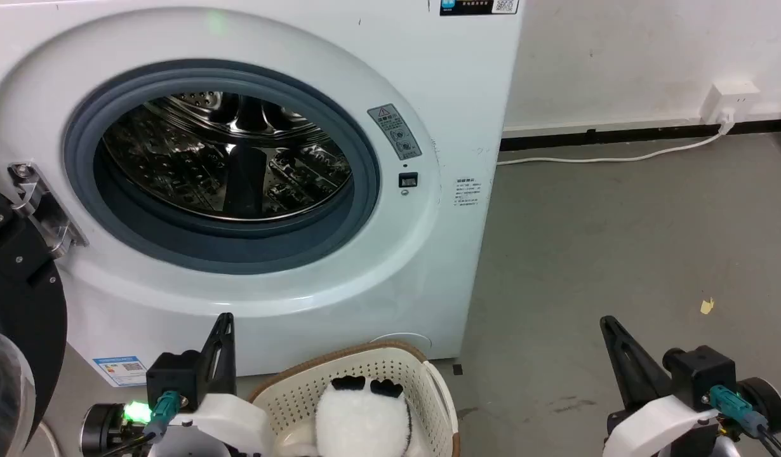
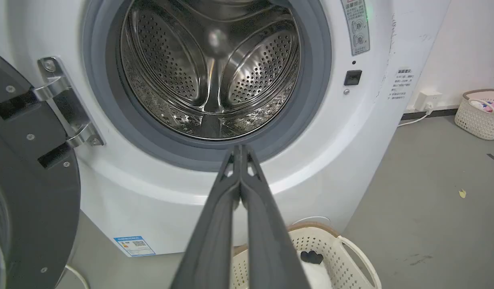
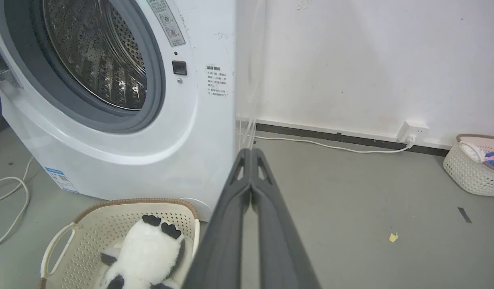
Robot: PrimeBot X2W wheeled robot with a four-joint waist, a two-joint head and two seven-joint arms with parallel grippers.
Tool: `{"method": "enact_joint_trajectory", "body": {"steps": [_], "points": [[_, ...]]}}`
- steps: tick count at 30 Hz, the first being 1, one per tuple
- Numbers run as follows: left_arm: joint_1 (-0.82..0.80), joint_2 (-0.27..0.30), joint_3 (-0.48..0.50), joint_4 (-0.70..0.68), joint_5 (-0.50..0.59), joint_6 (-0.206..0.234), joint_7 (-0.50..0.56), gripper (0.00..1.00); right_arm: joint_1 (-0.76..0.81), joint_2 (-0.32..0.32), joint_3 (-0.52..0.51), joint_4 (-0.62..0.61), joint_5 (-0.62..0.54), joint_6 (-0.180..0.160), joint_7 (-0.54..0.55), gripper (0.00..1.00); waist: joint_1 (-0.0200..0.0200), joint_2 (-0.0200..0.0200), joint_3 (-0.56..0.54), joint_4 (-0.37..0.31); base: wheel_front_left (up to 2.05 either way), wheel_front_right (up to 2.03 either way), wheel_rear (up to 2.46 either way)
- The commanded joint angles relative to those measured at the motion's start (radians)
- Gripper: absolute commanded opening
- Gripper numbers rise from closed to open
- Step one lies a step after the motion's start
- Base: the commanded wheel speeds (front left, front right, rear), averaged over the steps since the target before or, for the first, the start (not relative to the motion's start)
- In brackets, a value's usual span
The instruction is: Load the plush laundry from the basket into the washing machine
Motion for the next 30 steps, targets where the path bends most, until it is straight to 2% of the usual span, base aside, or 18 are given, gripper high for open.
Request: {"method": "enact_joint_trajectory", "body": {"steps": [1,30], "points": [[-0.001,0.000,0.000,-0.004,0.003,-0.004,0.000,0.00,-0.012,0.001,0.000,-0.004,-0.005,-0.001,0.001,0.00,0.0000,0.0000,0.000,0.000,0.00,0.00,0.00],[-0.001,0.000,0.000,-0.004,0.003,-0.004,0.000,0.00,-0.012,0.001,0.000,-0.004,-0.005,-0.001,0.001,0.00,0.0000,0.0000,0.000,0.000,0.00,0.00,0.00]]}}
